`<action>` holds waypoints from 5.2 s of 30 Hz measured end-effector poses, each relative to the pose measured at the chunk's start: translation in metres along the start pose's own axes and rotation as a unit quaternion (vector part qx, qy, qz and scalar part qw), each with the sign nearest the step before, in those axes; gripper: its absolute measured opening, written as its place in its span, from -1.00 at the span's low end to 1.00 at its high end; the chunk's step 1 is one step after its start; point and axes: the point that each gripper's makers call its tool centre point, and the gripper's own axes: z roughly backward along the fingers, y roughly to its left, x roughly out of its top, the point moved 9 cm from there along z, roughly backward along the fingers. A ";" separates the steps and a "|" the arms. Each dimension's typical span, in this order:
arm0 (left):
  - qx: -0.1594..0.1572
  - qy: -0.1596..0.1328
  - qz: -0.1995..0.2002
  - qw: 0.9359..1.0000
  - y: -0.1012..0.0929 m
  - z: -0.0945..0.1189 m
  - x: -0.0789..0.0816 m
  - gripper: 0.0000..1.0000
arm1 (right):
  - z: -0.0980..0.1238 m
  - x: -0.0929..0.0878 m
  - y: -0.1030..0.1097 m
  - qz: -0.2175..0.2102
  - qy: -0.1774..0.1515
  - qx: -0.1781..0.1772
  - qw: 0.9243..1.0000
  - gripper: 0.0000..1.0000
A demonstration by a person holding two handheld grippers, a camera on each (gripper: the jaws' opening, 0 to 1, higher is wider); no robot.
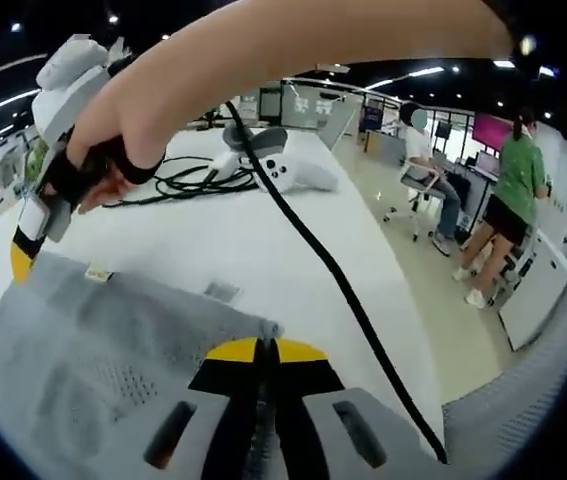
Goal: Fold the towel on the table until its edges align and the towel forms a compact rectangular stack.
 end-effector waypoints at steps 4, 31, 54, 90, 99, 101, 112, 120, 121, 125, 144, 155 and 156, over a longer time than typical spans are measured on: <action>-0.002 -0.001 0.002 1.000 0.000 0.000 0.000 -0.93 | -0.007 -0.005 0.000 -0.008 0.011 -0.004 1.000 0.12; -0.020 -0.014 0.089 0.996 0.004 0.001 -0.004 -0.92 | -0.032 0.001 -0.013 -0.044 -0.009 -0.084 0.995 -0.87; -0.017 -0.049 0.092 0.994 0.005 0.026 0.008 -0.92 | -0.008 0.026 -0.007 -0.045 -0.045 -0.067 0.996 -1.00; 0.075 -0.141 0.171 0.972 -0.001 0.146 -0.008 -0.93 | 0.012 0.111 0.067 -0.006 -0.104 -0.001 0.995 -1.00; 0.092 -0.148 0.188 0.966 -0.005 0.161 -0.019 -0.93 | 0.004 0.127 0.094 0.012 -0.104 0.022 0.994 -1.00; 0.096 -0.149 0.197 0.964 -0.005 0.165 -0.024 -0.93 | 0.003 0.130 0.099 0.015 -0.105 0.027 0.994 -1.00; 0.126 -0.151 0.255 0.947 -0.007 0.189 -0.054 -0.92 | -0.008 0.137 0.127 0.026 -0.105 0.053 0.993 -1.00; 0.126 -0.143 0.287 0.939 -0.011 0.193 -0.070 -0.91 | -0.017 0.137 0.140 0.032 -0.098 0.067 0.992 -1.00; 0.129 -0.138 0.286 0.939 -0.012 0.193 -0.072 -0.91 | -0.018 0.136 0.142 0.033 -0.097 0.069 0.992 -1.00; 0.132 -0.134 0.298 0.936 -0.012 0.194 -0.079 -0.91 | -0.023 0.134 0.146 0.033 -0.092 0.073 0.992 -1.00; 0.143 -0.089 0.344 0.924 -0.011 0.184 -0.101 -0.72 | -0.026 0.130 0.153 0.030 -0.086 0.084 0.992 -1.00; 0.152 -0.099 0.354 0.917 -0.010 0.197 -0.098 -0.90 | -0.021 0.136 0.154 0.024 -0.089 0.079 0.993 -1.00; 0.152 -0.100 0.353 0.918 -0.010 0.198 -0.098 -0.90 | -0.021 0.137 0.155 0.024 -0.091 0.079 0.992 -1.00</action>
